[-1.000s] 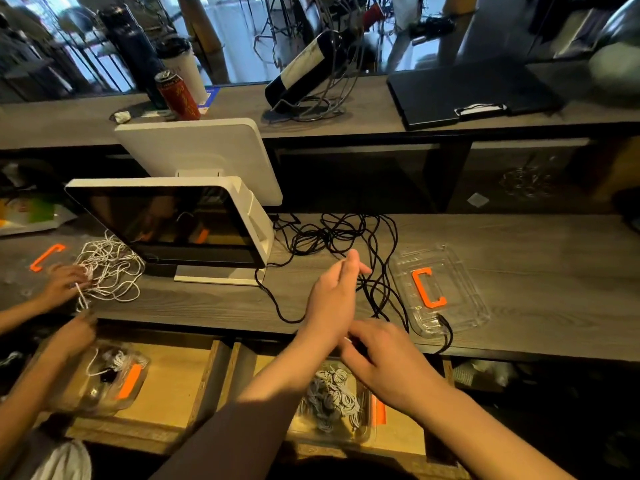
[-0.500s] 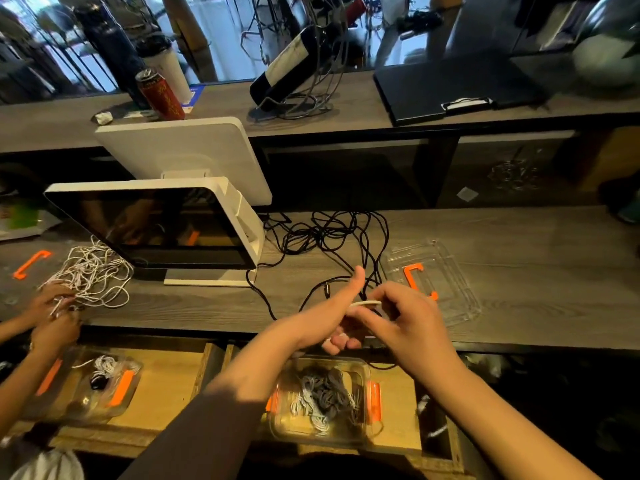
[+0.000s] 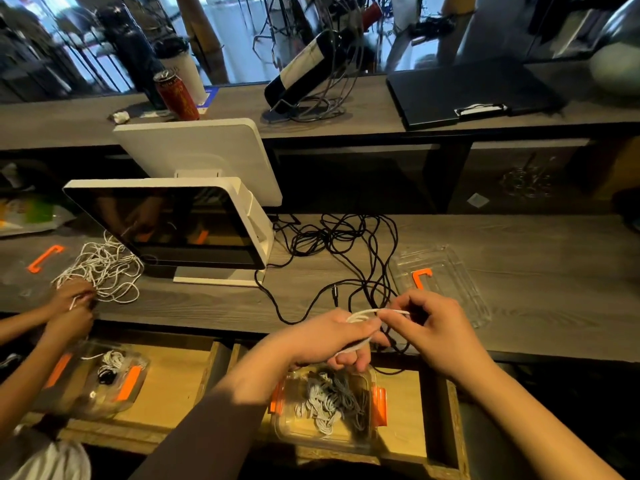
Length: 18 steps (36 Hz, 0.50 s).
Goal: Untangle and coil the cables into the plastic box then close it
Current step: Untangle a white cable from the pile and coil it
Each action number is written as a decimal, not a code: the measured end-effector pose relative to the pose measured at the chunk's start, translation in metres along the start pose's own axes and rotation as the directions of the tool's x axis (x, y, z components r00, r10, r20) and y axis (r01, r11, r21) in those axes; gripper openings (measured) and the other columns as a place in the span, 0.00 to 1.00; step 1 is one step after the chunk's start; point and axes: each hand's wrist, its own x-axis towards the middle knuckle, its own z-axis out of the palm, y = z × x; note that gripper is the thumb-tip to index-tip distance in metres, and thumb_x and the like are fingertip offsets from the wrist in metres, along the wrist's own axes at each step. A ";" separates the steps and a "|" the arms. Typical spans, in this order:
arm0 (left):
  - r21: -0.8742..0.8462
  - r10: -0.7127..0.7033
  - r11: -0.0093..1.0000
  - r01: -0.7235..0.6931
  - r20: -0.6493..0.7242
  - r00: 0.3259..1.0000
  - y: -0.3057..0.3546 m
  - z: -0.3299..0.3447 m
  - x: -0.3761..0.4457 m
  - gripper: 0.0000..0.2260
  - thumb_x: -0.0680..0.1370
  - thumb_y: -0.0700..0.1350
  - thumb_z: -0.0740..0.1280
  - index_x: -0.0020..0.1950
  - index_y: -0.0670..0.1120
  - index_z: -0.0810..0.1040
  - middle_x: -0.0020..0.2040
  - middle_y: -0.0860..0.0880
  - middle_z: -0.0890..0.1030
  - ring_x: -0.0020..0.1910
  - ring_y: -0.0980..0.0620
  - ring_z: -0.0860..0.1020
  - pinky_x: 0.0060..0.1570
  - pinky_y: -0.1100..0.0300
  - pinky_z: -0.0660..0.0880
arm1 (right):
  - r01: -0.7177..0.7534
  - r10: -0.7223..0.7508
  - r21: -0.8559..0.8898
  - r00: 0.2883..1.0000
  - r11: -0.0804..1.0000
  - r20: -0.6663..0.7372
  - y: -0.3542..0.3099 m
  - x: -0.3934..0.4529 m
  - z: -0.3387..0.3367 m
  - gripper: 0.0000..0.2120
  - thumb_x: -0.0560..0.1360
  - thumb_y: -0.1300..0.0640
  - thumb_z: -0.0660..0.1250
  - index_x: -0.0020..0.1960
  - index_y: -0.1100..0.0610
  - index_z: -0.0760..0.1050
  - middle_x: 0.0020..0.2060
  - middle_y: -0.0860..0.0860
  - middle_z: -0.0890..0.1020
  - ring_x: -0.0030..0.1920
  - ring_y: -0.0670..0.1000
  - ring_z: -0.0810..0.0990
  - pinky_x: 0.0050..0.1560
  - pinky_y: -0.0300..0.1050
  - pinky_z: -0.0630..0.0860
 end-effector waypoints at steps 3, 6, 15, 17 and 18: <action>-0.029 0.032 0.999 -0.036 -0.143 0.989 -0.005 -0.003 0.003 0.21 0.85 0.57 0.53 0.67 0.48 0.77 0.33 0.53 0.78 0.28 0.59 0.69 0.35 0.62 0.67 | -0.058 0.058 0.013 0.998 0.998 -0.026 0.004 -0.003 0.002 0.13 0.72 0.40 0.68 0.41 0.49 0.80 0.32 0.49 0.79 0.33 0.49 0.76 0.36 0.52 0.74; -0.092 0.050 0.993 -0.072 -0.220 0.974 -0.008 -0.006 0.005 0.21 0.85 0.58 0.53 0.69 0.49 0.77 0.35 0.51 0.79 0.29 0.60 0.70 0.32 0.66 0.67 | -0.104 0.105 0.025 0.993 0.994 -0.046 0.008 -0.007 0.006 0.15 0.73 0.38 0.65 0.40 0.48 0.80 0.31 0.49 0.78 0.31 0.48 0.74 0.33 0.47 0.70; -0.548 0.085 0.740 -0.391 -0.499 0.862 -0.006 -0.011 0.006 0.21 0.86 0.54 0.52 0.66 0.44 0.79 0.45 0.43 0.84 0.42 0.51 0.82 0.37 0.63 0.78 | -0.187 0.185 0.056 0.982 0.981 0.040 0.011 -0.021 0.026 0.09 0.80 0.48 0.63 0.42 0.45 0.78 0.35 0.45 0.80 0.35 0.46 0.78 0.38 0.47 0.75; -0.544 0.075 0.730 -0.414 -0.539 0.839 -0.007 -0.010 0.008 0.21 0.86 0.54 0.52 0.64 0.46 0.81 0.46 0.44 0.84 0.46 0.51 0.83 0.42 0.62 0.79 | -0.190 0.188 0.071 0.981 0.979 0.037 0.010 -0.021 0.029 0.09 0.80 0.48 0.63 0.42 0.45 0.78 0.34 0.45 0.79 0.35 0.48 0.78 0.38 0.52 0.79; -0.533 0.063 0.735 -0.418 -0.561 0.825 -0.007 -0.009 0.009 0.21 0.86 0.54 0.53 0.63 0.48 0.82 0.47 0.44 0.84 0.47 0.51 0.82 0.44 0.61 0.79 | -0.192 0.190 0.077 0.981 0.978 0.038 0.009 -0.021 0.031 0.09 0.80 0.48 0.63 0.43 0.46 0.78 0.34 0.45 0.79 0.35 0.48 0.78 0.38 0.53 0.79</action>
